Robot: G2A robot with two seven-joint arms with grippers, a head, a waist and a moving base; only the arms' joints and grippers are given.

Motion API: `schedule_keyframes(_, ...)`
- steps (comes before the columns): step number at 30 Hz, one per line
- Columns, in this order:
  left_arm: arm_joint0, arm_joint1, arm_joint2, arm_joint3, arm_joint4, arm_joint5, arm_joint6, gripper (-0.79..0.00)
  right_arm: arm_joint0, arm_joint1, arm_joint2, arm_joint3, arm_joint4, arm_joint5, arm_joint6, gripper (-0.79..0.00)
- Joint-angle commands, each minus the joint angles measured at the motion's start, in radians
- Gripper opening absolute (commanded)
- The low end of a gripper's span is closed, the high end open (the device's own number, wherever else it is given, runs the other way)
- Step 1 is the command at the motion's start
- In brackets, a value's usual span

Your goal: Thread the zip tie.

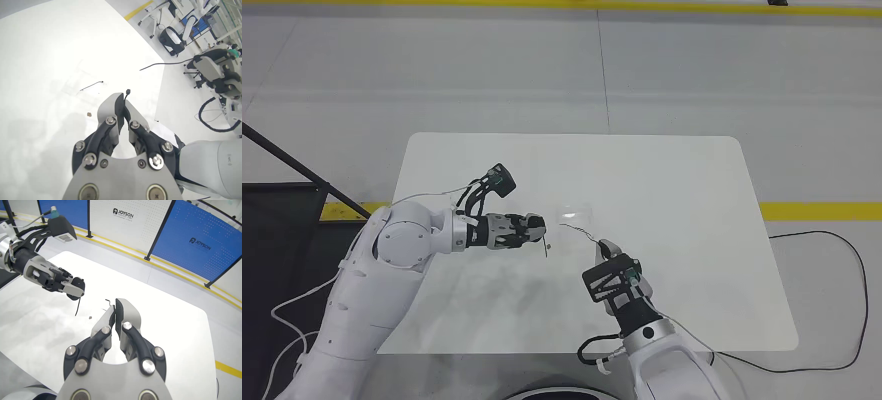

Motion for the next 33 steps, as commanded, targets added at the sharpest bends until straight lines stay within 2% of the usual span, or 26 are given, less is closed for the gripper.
schedule_keyframes(1, 0.000, 0.000, 0.000, 0.000, 0.001, 0.002, 0.001, -0.785, 0.000, 0.000, 0.000, 0.000, 0.001, 0.003, 0.001, -0.785)
schedule_keyframes(9, 0.000, 0.000, 0.000, 0.000, 0.001, 0.002, 0.001, -0.785, 0.000, 0.000, 0.000, 0.000, 0.001, 0.003, 0.001, -0.785)
schedule_keyframes(13, 0.009, -0.001, 0.031, -0.017, 0.014, 0.016, 0.013, -0.785, 0.009, 0.003, -0.004, 0.010, -0.002, -0.010, -0.033, -0.785)
schedule_keyframes(19, -0.064, -0.002, 0.080, 0.038, -0.086, -0.010, -0.056, -0.785, 0.011, 0.023, 0.008, 0.027, -0.010, -0.103, -0.184, -0.785)
schedule_keyframes(25, -0.129, -0.001, 0.118, 0.106, -0.162, -0.034, -0.099, -0.785, -0.016, 0.040, 0.031, 0.034, -0.029, -0.091, -0.285, -0.785)
schedule_keyframes(33, -0.143, 0.002, 0.135, 0.122, -0.165, -0.037, -0.096, -0.785, -0.026, 0.045, 0.033, 0.028, -0.028, -0.068, -0.294, -0.785)
